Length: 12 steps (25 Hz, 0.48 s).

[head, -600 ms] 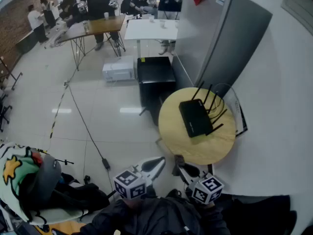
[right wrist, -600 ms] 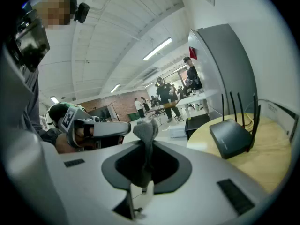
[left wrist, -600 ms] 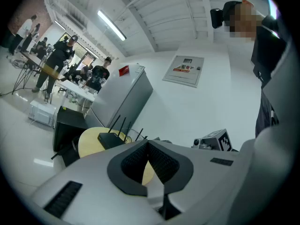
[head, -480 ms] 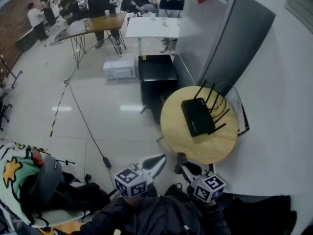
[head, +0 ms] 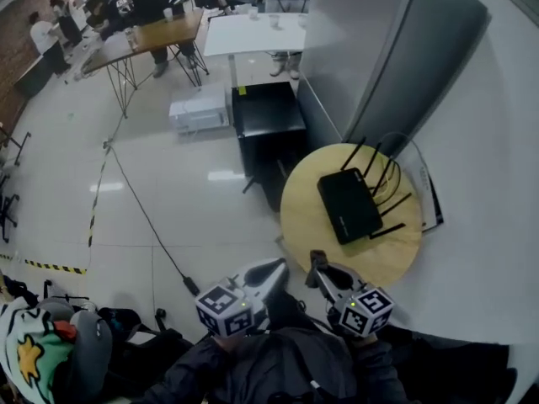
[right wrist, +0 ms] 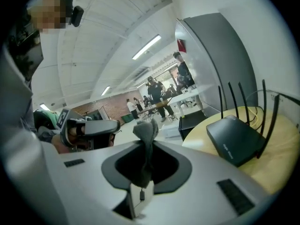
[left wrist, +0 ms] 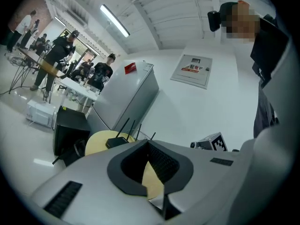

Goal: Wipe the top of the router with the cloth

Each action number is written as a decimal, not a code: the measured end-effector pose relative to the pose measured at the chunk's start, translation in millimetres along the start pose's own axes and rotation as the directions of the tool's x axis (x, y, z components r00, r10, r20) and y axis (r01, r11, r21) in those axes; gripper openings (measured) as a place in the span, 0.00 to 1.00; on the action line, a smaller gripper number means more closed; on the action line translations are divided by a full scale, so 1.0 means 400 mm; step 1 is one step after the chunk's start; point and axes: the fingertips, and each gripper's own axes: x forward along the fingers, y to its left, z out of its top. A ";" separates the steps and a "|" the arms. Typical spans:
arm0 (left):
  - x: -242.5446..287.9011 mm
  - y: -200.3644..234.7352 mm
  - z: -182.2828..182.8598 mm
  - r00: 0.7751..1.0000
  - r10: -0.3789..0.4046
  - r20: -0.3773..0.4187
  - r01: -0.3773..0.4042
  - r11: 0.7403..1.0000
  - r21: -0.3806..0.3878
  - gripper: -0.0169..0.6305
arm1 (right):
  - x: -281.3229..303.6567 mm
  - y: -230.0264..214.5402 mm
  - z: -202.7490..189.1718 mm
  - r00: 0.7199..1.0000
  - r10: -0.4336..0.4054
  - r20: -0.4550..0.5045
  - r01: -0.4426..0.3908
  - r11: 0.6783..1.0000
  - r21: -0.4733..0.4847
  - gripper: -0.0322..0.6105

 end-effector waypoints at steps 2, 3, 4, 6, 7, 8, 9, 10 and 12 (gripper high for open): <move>0.044 0.059 0.035 1.000 0.003 -0.015 -0.003 1.000 -0.003 0.02 | 0.057 -0.052 0.030 1.000 -0.012 0.004 0.012 1.000 0.024 0.16; 0.066 0.087 0.055 1.000 0.004 -0.026 -0.004 1.000 -0.005 0.02 | 0.083 -0.077 0.048 1.000 -0.019 0.007 0.019 0.999 0.038 0.16; 0.087 0.113 0.076 0.999 0.003 -0.040 -0.003 1.000 -0.005 0.02 | 0.108 -0.097 0.066 1.000 -0.024 0.010 0.023 0.998 0.051 0.16; 0.128 0.161 0.116 0.997 -0.006 -0.071 0.006 1.000 0.003 0.01 | 0.153 -0.130 0.096 0.999 -0.030 0.015 0.029 0.997 0.074 0.16; 0.150 0.184 0.137 0.997 -0.009 -0.082 0.010 1.000 0.009 0.02 | 0.173 -0.148 0.106 0.999 -0.034 0.014 0.033 0.996 0.087 0.16; 0.172 0.207 0.159 0.996 -0.014 -0.089 0.015 1.000 0.013 0.02 | 0.192 -0.170 0.115 0.999 -0.042 0.012 0.040 0.994 0.099 0.16; 0.195 0.229 0.182 0.995 -0.019 -0.093 0.021 1.000 0.016 0.02 | 0.211 -0.192 0.127 0.999 -0.053 0.013 0.051 0.992 0.112 0.16; 0.218 0.249 0.203 0.995 -0.025 -0.099 0.027 0.999 0.019 0.02 | 0.228 -0.214 0.140 0.998 -0.067 0.016 0.064 0.990 0.125 0.16; 0.259 0.286 0.232 0.992 -0.038 -0.123 0.041 0.999 0.025 0.01 | 0.253 -0.248 0.164 0.995 -0.100 0.028 0.095 0.984 0.151 0.16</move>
